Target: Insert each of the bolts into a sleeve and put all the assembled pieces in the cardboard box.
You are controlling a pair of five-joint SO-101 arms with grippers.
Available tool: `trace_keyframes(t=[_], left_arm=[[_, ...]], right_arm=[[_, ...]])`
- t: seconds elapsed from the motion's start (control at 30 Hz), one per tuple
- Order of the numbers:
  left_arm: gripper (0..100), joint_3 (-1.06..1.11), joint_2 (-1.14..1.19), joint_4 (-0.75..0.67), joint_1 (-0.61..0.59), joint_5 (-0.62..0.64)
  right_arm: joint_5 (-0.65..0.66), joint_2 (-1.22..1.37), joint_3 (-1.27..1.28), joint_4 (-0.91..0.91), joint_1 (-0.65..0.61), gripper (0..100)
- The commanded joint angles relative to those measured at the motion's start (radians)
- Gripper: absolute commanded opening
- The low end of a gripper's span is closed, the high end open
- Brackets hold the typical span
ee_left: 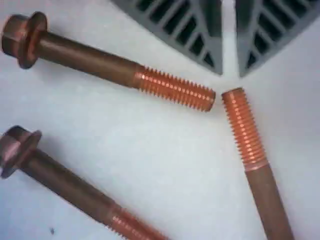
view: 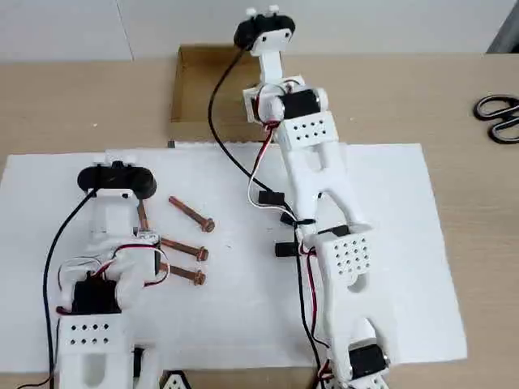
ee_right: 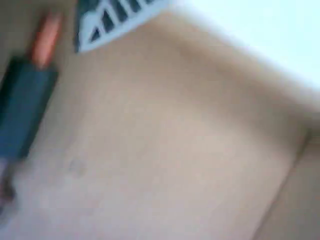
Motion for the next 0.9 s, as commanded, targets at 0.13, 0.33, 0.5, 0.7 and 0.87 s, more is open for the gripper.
trace_keyframes(t=[0.13, 0.33, 0.5, 0.7, 0.87], left_arm=[[1, -0.005, -0.011, 0.002, -0.006, -0.006], [1, -0.005, -0.012, 0.002, -0.006, -0.006], [1, -0.007, -0.012, 0.002, -0.006, -0.011], [1, -0.007, -0.012, 0.002, -0.006, -0.014], [1, -0.007, -0.012, 0.002, -0.006, -0.014]], right_arm=[[0.011, -0.108, -0.144, 0.325, -0.002, 18.0], [0.011, -0.110, -0.190, 0.463, 0.002, 18.0], [0.011, -0.111, -0.190, 0.472, -0.002, 18.0], [0.072, -0.113, -0.126, 0.479, 0.013, 18.0], [0.193, -0.191, 0.037, 0.479, 0.012, 18.0]])
